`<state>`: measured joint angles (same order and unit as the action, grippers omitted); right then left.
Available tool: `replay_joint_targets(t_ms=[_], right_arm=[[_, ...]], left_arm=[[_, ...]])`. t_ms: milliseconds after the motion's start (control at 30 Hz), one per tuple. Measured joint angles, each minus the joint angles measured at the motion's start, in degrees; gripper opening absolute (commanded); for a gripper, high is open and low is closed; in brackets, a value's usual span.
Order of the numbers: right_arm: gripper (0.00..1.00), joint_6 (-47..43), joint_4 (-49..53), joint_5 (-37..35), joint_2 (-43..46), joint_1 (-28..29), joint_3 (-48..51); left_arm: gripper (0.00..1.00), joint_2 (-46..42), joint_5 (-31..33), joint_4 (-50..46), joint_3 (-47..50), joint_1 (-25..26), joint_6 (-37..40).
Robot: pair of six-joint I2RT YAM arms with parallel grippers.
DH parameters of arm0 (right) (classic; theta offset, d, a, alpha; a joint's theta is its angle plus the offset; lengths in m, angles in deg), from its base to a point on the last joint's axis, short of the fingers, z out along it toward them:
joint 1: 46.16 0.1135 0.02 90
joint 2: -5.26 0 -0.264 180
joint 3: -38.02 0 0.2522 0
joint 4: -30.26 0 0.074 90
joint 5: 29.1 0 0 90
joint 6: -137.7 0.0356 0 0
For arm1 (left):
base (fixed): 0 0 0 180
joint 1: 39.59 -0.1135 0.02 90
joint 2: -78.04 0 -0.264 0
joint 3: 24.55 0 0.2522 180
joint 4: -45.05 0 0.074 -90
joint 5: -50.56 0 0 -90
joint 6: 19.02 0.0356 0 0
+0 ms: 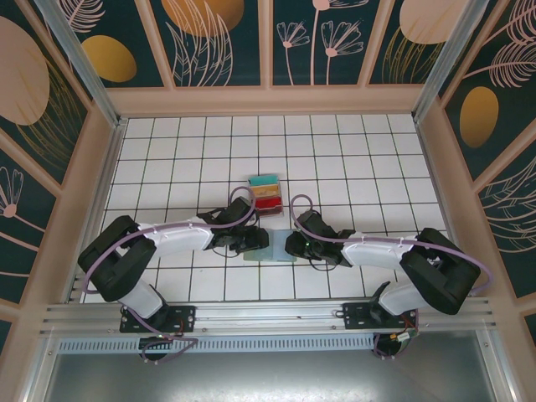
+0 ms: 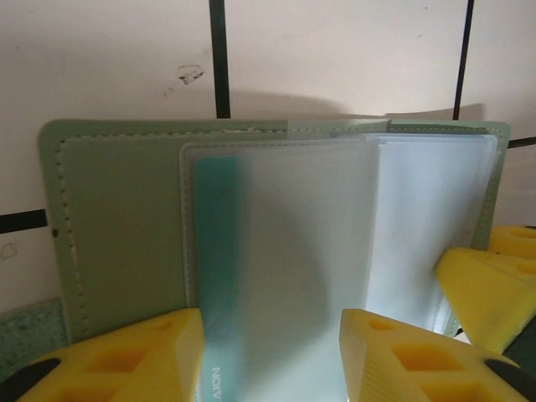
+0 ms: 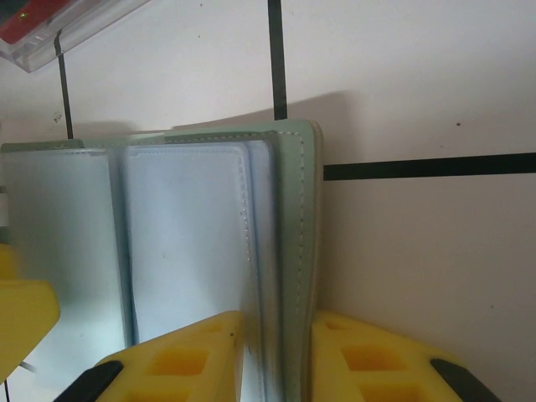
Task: Take the credit cards out of the card holder
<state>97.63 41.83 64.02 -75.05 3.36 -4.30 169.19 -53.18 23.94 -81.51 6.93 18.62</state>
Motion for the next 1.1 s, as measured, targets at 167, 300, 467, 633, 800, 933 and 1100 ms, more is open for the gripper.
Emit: replay_joint_targets(t_ms=[167, 300, 467, 633, 800, 933, 1100], right_arm=[[0.25, 0.00, -0.04, 0.00, 0.00, 0.00, 0.00], [0.26, 0.00, -0.04, 0.00, 0.00, 0.00, 0.00], [0.29, 0.09, -0.13, 0.00, 0.00, 0.00, 0.00], [0.31, 0.13, -0.24, 0.00, -0.02, 0.09, -0.02], [0.35, 0.13, 0.02, -0.04, 0.11, 0.09, -0.31], [0.35, 0.11, 2.27, -0.35, 1.84, -0.46, -0.31], [0.35, -0.04, 6.01, -1.03, 6.88, -2.40, -0.57]], left_arm=[[0.61, 0.02, -1.44, 1.09, -0.39, 0.00, 0.48], [0.85, 0.11, -2.36, 1.57, -0.87, 0.00, 0.94], [0.99, -0.09, -2.80, 2.32, -1.51, 0.17, 1.20], [0.98, -1.25, -3.08, 2.43, -1.53, 0.22, 1.07], [0.96, -2.16, -3.61, 2.43, -1.60, 0.22, 1.05], [0.86, -3.45, -1.53, 0.87, -1.99, 0.22, 1.07], [0.56, -5.46, 2.34, -2.10, -2.38, -0.11, 2.16]])
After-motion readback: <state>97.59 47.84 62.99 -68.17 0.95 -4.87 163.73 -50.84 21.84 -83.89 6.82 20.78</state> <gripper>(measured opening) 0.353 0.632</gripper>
